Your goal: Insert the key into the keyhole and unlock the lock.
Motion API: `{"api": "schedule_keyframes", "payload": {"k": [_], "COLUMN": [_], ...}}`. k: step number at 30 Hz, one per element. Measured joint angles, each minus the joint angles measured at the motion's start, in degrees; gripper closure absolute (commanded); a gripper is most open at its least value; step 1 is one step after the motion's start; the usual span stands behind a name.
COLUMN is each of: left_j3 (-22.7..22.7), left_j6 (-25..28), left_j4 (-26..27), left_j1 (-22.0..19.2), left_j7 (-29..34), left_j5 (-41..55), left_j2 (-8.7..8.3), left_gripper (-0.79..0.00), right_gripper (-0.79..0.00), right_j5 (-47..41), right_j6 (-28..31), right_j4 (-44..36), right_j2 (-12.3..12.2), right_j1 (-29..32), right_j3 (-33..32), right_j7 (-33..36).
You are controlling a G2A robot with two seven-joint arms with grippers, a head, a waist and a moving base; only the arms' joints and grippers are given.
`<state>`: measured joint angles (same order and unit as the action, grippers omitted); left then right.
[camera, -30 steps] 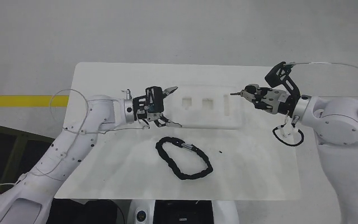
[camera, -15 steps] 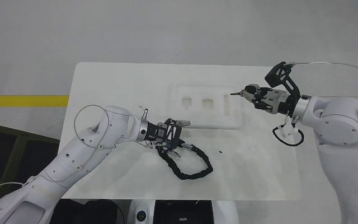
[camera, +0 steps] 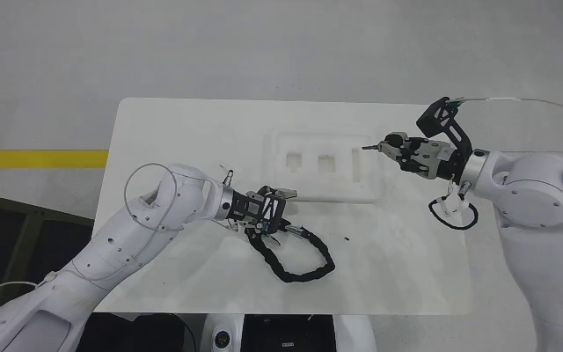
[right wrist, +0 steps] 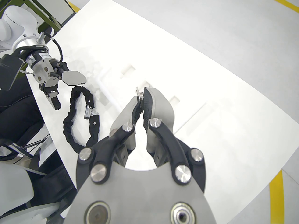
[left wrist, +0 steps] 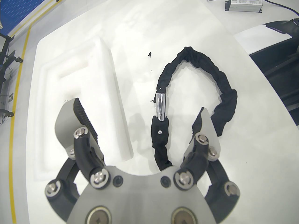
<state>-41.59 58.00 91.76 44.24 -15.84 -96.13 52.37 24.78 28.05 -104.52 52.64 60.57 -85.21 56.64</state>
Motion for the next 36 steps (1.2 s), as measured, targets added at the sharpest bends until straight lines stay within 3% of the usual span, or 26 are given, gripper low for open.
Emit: {"api": "schedule_keyframes", "payload": {"k": [10, 14, 23, 36], "left_j3": [0.4, 4.0, 13.6, 19.0], "left_j6": [0.0, 0.0, 0.0, 0.0], "left_j4": [0.6, 1.6, -1.6, -6.1], "left_j1": [0.8, -0.4, -6.3, -11.2], "left_j7": [2.4, 4.1, 4.8, 8.9], "left_j5": [-0.4, -2.5, -2.4, 5.9], "left_j2": [-0.04, -0.08, 0.26, 2.46], "left_gripper": [-0.785, -0.785, -0.785, -0.785], "right_gripper": [0.0, 0.0, 0.0, 0.0], "right_j5": [0.0, 0.0, 0.0, 0.0], "right_j6": [0.0, 0.0, 0.0, 0.0], "right_j4": [0.0, 0.0, 0.0, 0.0], "right_j2": [0.0, 0.0, 0.0, 0.0], "right_j1": [0.0, 0.0, 0.0, 0.0], "right_j3": [0.0, 0.0, 0.0, 0.0], "right_j7": [0.0, 0.0, 0.0, 0.0]}}
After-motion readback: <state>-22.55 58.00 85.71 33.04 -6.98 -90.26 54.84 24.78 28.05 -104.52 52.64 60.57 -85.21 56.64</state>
